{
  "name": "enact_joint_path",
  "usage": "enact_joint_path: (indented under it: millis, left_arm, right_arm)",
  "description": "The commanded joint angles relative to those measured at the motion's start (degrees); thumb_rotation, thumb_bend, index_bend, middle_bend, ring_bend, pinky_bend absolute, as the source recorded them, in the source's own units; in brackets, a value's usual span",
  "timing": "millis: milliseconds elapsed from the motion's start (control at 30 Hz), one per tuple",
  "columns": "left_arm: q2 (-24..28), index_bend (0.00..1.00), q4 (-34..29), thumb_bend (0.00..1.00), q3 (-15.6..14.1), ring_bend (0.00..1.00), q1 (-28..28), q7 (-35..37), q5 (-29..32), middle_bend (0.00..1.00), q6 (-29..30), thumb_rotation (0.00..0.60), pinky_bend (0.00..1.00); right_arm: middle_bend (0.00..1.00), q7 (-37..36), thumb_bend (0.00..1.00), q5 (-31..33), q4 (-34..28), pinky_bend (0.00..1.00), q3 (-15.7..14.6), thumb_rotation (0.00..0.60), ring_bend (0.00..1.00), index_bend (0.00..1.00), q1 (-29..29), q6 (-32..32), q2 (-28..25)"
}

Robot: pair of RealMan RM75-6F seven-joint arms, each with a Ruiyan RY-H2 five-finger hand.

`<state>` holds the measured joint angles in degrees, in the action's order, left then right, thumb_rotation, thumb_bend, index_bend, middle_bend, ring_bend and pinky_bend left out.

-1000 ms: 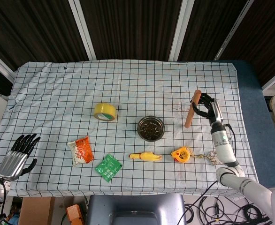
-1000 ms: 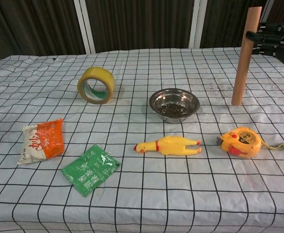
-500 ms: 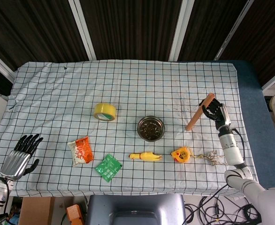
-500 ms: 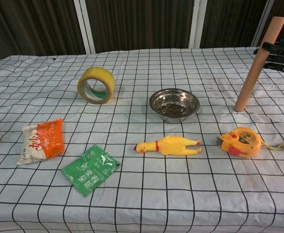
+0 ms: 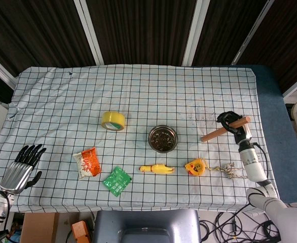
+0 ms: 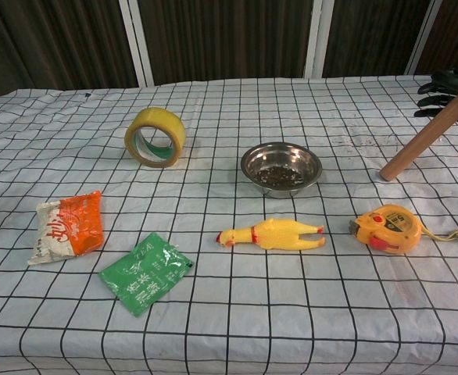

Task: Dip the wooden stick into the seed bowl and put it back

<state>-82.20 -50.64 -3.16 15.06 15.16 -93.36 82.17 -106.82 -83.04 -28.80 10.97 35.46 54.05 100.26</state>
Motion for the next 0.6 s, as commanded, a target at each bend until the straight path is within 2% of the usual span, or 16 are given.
enact_joint_path:
  millis: [33,300,400,433,500,600]
  left_arm:
    - [-0.07,0.0,0.12,0.42,0.0,0.0,-0.03,0.12,0.06,0.0,-0.11,0.6,0.05]
    - [-0.11,0.0,0.55,0.42,0.09,0.0,-0.25,0.53,0.18,0.0,0.13,0.6,0.05]
    - [-0.07,0.0,0.55,0.42,0.13,0.0,-0.28,0.65,0.22,0.0,0.16,0.6,0.05]
    - [-0.05,0.0,0.58,0.42,0.14,0.0,-0.3,0.7,0.25,0.0,0.16,0.6,0.05]
    - [-0.11,0.0,0.76,0.42,0.16,0.0,-0.34,0.75,0.29,0.0,0.14,0.6,0.05]
    - [-0.22,0.0,1.11,0.42,0.2,0.0,-0.43,1.06,0.4,0.0,0.11,0.6,0.05]
  right_arm:
    - [0.45,-0.39,0.22,-0.08,0.13,0.41,-0.17,0.49,0.39,0.43,0.27,-0.02,0.08]
    - [0.42,-0.46,0.21,0.26,-0.18,0.41,0.28,0.473,0.36,0.39,1.4,0.3,0.24]
    - [0.42,-0.47,0.21,0.33,-0.46,0.41,0.46,0.493,0.36,0.41,1.6,0.57,0.23]
    - [0.42,-0.48,0.22,0.41,-0.68,0.42,0.69,0.508,0.36,0.43,1.9,0.71,0.26]
    - [0.43,-0.49,0.22,0.77,-1.32,0.47,1.27,0.574,0.4,0.54,2.44,1.07,0.34]
    - [0.51,0.51,0.22,2.19,-2.36,0.59,2.89,0.6,0.52,0.71,3.72,0.67,0.97]
